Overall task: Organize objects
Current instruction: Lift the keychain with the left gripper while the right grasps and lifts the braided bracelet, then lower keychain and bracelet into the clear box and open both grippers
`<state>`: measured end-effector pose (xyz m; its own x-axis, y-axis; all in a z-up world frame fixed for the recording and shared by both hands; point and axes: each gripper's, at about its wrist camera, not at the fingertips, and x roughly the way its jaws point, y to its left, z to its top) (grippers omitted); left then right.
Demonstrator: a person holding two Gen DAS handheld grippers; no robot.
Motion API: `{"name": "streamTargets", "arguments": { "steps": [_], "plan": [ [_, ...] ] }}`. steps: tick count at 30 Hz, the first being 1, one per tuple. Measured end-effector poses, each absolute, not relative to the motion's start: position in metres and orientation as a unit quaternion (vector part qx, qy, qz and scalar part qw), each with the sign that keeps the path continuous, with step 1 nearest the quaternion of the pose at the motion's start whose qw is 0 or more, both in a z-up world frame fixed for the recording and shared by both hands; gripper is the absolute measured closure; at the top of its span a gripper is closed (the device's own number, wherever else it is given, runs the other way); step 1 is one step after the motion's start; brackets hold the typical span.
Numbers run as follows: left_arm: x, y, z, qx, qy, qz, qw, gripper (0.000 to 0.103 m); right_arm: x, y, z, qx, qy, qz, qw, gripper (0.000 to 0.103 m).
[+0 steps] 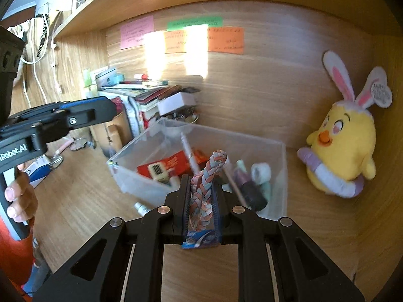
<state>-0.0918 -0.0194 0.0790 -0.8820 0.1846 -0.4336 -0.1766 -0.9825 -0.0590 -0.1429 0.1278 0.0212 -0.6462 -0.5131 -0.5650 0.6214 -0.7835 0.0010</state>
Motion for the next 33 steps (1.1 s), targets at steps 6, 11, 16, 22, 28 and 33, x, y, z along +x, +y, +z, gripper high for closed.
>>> {"name": "streamTargets", "arguments": {
  "steps": [6,11,16,22,28,33],
  "plan": [
    [-0.114,-0.018,0.079,-0.232,-0.007,0.969,0.083,0.079,-0.164,0.123,0.031,0.270,0.112,-0.909,0.296,0.089],
    [-0.135,-0.020,0.065,-0.255,-0.011,0.964,0.074,0.079,-0.185,0.116,0.023,0.283,0.123,-0.907,0.285,0.089],
    [-0.155,-0.025,0.042,-0.285,-0.011,0.956,0.063,0.079,-0.203,0.112,0.004,0.304,0.115,-0.901,0.287,0.089],
    [-0.176,-0.035,0.016,-0.328,-0.028,0.942,0.062,0.079,-0.219,0.110,-0.017,0.333,0.107,-0.890,0.293,0.089],
    [-0.186,-0.036,-0.002,-0.365,-0.040,0.928,0.067,0.079,-0.223,0.102,-0.032,0.346,0.120,-0.883,0.294,0.089],
    [-0.183,-0.032,-0.003,-0.370,-0.035,0.926,0.070,0.076,-0.220,0.097,-0.035,0.341,0.140,-0.885,0.285,0.088]
  ]
}}
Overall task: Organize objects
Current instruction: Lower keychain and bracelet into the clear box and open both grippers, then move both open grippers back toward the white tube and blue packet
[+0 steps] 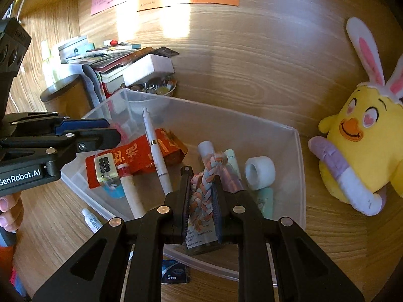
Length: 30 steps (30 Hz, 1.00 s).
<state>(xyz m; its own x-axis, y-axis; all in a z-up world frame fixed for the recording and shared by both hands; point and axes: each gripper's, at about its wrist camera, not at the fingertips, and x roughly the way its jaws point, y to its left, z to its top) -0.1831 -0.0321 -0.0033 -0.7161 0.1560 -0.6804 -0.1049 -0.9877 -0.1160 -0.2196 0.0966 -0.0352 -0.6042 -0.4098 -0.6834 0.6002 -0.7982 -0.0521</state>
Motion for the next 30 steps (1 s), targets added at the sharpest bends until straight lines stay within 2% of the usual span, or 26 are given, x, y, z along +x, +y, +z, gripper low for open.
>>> {"name": "streamTargets", "arguments": {
  "steps": [2,3,6,8,10,12,14,18,30],
  "plan": [
    [-0.181,-0.029,-0.001,-0.365,-0.029,0.928,0.072,0.071,-0.219,0.096,-0.035,0.341,0.143,-0.886,0.281,0.085],
    [-0.180,-0.027,0.000,-0.362,-0.023,0.929,0.070,0.065,-0.219,0.096,-0.034,0.341,0.143,-0.886,0.279,0.083],
    [-0.174,-0.021,0.004,-0.349,-0.006,0.935,0.062,0.051,-0.218,0.098,-0.032,0.340,0.145,-0.890,0.268,0.065],
    [-0.171,-0.019,0.007,-0.344,-0.002,0.937,0.065,0.049,-0.216,0.099,-0.029,0.337,0.145,-0.892,0.265,0.053],
    [-0.169,-0.018,0.010,-0.341,0.002,0.938,0.064,0.044,-0.213,0.100,-0.026,0.333,0.143,-0.893,0.267,0.047],
    [-0.165,-0.017,0.015,-0.338,0.004,0.939,0.065,0.033,-0.210,0.102,-0.021,0.330,0.143,-0.893,0.269,0.041],
    [-0.160,-0.017,0.019,-0.334,0.006,0.940,0.065,0.027,-0.206,0.104,-0.016,0.323,0.142,-0.896,0.269,0.034],
    [-0.146,-0.017,0.025,-0.323,0.010,0.944,0.064,0.008,-0.198,0.110,-0.008,0.317,0.137,-0.899,0.270,0.027],
    [-0.114,-0.014,0.013,-0.347,0.024,0.935,0.070,0.004,-0.164,0.132,0.002,0.305,0.144,-0.899,0.279,0.024]
  ]
}}
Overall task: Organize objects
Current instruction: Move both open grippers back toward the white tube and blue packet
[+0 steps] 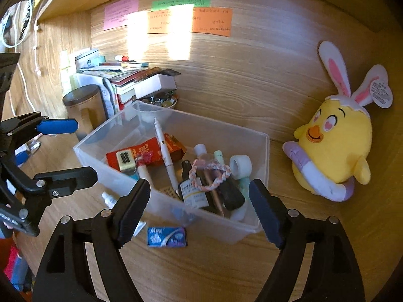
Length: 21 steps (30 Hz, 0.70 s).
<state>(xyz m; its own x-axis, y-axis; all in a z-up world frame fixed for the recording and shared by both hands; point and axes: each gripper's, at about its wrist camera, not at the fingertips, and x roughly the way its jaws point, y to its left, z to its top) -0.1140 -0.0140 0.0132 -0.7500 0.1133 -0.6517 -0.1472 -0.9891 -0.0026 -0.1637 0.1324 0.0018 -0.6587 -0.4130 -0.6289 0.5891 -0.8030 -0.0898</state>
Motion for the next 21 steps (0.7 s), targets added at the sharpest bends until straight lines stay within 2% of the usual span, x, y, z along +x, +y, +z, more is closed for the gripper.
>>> {"name": "streamTargets", "arguments": {
  "steps": [8,21],
  "plan": [
    [-0.104,-0.007,-0.022,-0.386,0.049,0.918,0.071,0.004,-0.143,0.145,-0.008,0.307,0.162,-0.895,0.281,0.024],
    [-0.130,0.012,-0.067,-0.465,0.042,0.881,0.084,0.004,-0.135,0.160,-0.035,0.343,0.158,-0.882,0.281,0.022]
  ]
}}
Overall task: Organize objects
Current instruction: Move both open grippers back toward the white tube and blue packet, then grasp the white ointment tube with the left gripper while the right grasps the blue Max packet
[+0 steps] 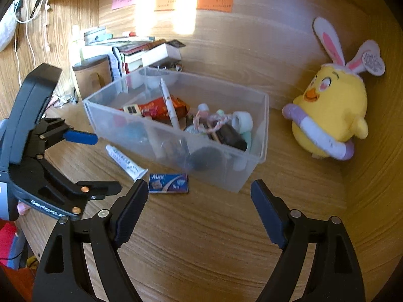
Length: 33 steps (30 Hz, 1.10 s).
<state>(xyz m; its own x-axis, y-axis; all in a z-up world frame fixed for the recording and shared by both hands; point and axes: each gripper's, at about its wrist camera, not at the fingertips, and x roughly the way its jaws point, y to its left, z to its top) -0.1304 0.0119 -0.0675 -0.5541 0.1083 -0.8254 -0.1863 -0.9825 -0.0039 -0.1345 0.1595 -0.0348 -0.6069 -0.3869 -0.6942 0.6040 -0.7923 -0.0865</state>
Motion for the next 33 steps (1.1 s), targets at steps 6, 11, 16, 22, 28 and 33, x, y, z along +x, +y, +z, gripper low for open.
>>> {"name": "streamTargets", "arguments": {
  "steps": [6,11,16,22,28,33],
  "plan": [
    [-0.141,0.019,-0.076,-0.472,0.055,0.877,0.068,0.004,-0.140,0.157,-0.049,0.367,0.161,-0.870,0.286,0.022],
    [-0.142,0.015,-0.076,-0.471,0.037,0.879,0.063,0.007,-0.142,0.153,-0.058,0.385,0.163,-0.856,0.305,0.022],
    [-0.136,0.014,-0.073,-0.464,0.033,0.882,0.069,0.016,-0.142,0.142,-0.065,0.391,0.177,-0.848,0.311,0.022],
    [-0.129,0.008,-0.069,-0.461,0.021,0.884,0.067,0.016,-0.147,0.126,-0.074,0.404,0.185,-0.838,0.317,0.022],
    [-0.118,-0.011,-0.062,-0.454,-0.004,0.889,0.066,0.016,-0.156,0.123,-0.078,0.418,0.170,-0.832,0.321,0.024],
    [-0.106,-0.022,-0.054,-0.446,-0.022,0.892,0.072,0.016,-0.154,0.118,-0.082,0.425,0.172,-0.828,0.323,0.034]
  ]
}}
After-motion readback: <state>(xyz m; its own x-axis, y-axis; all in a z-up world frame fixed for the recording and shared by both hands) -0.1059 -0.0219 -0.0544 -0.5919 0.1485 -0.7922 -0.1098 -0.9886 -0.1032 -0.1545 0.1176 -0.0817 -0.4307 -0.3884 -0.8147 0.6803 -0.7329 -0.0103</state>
